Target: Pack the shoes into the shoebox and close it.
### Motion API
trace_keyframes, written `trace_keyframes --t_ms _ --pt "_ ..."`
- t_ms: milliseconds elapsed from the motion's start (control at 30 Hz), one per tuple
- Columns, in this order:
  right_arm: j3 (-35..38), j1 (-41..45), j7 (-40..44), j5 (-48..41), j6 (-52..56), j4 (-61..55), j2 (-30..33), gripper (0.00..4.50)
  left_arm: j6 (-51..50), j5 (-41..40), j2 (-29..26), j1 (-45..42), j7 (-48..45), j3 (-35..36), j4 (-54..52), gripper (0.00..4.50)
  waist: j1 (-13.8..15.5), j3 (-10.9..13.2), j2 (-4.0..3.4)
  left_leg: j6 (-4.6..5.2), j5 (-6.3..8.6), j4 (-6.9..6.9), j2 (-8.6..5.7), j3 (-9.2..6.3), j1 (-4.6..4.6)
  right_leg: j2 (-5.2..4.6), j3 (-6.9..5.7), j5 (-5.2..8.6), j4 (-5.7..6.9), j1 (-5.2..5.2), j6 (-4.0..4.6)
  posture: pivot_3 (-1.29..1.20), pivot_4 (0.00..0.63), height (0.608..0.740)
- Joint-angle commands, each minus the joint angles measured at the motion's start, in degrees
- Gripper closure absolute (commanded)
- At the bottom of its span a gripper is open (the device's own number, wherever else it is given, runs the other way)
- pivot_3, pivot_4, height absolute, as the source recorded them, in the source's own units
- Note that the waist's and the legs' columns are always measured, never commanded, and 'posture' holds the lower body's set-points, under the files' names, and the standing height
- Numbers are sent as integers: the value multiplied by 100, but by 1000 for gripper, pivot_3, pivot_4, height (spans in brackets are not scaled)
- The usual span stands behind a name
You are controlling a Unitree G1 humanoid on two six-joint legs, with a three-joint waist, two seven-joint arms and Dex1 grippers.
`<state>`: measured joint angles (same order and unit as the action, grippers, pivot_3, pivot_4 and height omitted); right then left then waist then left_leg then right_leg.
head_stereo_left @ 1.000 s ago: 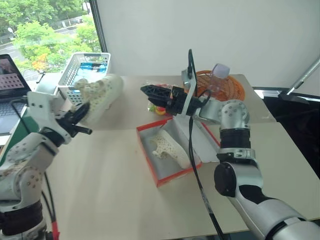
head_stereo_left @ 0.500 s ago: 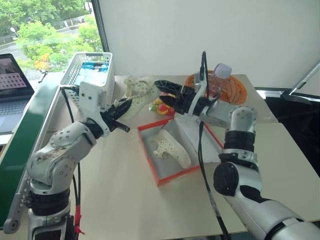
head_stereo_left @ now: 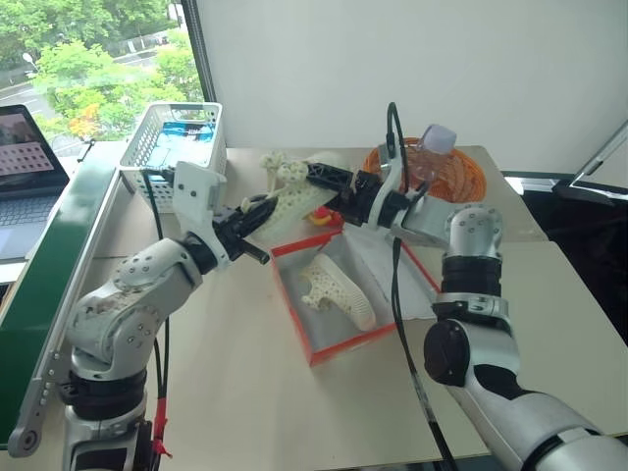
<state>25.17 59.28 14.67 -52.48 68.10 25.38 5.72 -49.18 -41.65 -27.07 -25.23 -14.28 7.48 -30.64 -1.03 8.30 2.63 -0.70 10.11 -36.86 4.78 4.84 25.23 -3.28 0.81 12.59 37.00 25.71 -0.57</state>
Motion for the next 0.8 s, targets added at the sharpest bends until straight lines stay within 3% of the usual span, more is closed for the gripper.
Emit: trace_keyframes --t_ms 33,200,267,300,400,500,633,800 --pt "55 105 130 -66 -250 -43 5 1784 11 -88 49 -71 55 42 -360 4500 -4 0 0 0 0 0 0 0 0 0 0 0 0 0 0 0 150 740" --pt "-40 172 138 -112 -130 -104 14 3466 -44 -149 65 -6 102 112 -363 4500 1 1 -2 0 0 0 0 0 0 0 0 0 0 0 0 0 150 740" --pt "-139 194 193 -118 -53 -184 47 3856 -51 -152 67 21 103 116 -376 4500 3 1 -2 0 0 0 0 -1 0 0 0 0 0 0 0 0 150 740" --pt "-254 219 291 -77 -16 -231 120 3997 -75 -325 77 63 53 220 -404 4078 3 2 -2 0 0 0 0 -1 0 0 0 0 0 0 0 0 150 740" --pt "-566 304 573 83 -24 -259 373 4068 -161 -532 -29 150 -4 377 -468 3058 3 4 -3 0 0 0 0 -1 1 0 0 0 -1 0 0 0 150 740" --pt "-1199 649 1493 447 -118 -167 1069 4092 -347 -642 -470 390 -200 689 -451 1961 -11 16 -19 0 0 -1 -1 0 1 0 1 0 -1 2 0 0 150 740" --pt "-1813 992 2677 684 -150 -12 1671 4096 -350 -762 -910 622 -407 1067 -385 1846 -11 28 -23 1 0 1 0 0 3 1 1 2 -4 8 0 0 150 740" --pt "-3123 1280 4490 1389 -597 246 2201 4096 -110 -462 -1382 965 -566 1454 -136 1846 -19 29 -24 3 2 2 1 3 2 2 4 4 -5 10 2 0 150 740"
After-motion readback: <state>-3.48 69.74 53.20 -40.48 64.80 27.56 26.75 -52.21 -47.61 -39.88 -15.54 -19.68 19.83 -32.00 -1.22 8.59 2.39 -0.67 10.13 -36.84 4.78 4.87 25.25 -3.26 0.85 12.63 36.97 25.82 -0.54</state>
